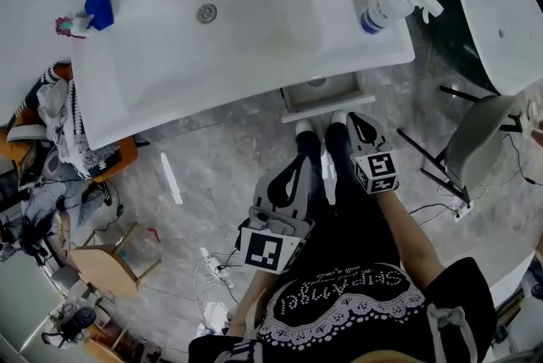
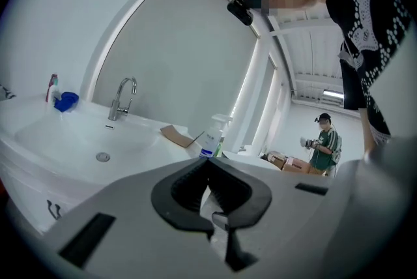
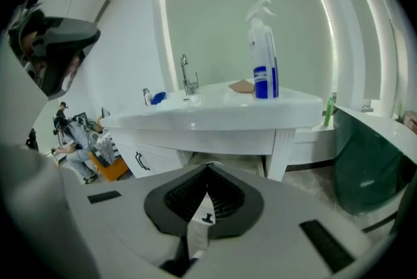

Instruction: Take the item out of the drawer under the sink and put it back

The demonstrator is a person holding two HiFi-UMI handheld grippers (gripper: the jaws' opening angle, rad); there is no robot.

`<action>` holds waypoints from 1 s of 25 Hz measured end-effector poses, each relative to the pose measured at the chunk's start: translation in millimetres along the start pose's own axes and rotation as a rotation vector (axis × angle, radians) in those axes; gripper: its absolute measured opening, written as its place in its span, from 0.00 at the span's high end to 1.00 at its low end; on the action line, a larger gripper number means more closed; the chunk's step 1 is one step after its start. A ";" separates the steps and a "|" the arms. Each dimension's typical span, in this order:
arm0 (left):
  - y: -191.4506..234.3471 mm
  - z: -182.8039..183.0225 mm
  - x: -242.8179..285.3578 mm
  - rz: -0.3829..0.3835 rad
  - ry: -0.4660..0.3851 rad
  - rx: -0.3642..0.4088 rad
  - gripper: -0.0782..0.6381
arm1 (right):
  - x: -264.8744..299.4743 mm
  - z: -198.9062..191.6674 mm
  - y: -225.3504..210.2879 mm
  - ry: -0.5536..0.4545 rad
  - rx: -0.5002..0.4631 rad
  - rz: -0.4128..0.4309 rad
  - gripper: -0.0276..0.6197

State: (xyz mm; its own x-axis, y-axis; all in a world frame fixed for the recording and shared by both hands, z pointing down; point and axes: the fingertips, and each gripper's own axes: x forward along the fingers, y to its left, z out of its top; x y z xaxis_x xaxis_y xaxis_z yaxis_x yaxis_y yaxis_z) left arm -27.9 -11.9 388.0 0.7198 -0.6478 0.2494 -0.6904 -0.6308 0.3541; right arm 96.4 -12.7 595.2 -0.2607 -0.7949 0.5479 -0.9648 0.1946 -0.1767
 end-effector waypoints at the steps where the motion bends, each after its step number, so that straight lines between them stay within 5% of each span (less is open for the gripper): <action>1: -0.6 4.5 -0.6 -0.003 -0.008 0.006 0.89 | -2.9 11.6 1.8 -0.023 0.008 0.003 0.93; 12: -6.7 48.2 -12.8 -0.036 -0.079 0.104 0.88 | -49.2 127.0 23.9 -0.236 0.047 0.037 0.93; 25: 8.8 95.0 -32.6 0.028 -0.241 0.101 0.88 | -101.4 214.0 62.2 -0.444 0.044 0.115 0.93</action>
State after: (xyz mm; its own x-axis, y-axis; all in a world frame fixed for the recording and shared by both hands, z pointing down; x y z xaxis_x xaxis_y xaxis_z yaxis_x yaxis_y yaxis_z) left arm -64.3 -37.0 297.4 0.6708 -0.7409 0.0321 -0.7222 -0.6429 0.2551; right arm 70.1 -43.0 353.6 -0.3171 -0.9406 0.1215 -0.9255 0.2790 -0.2561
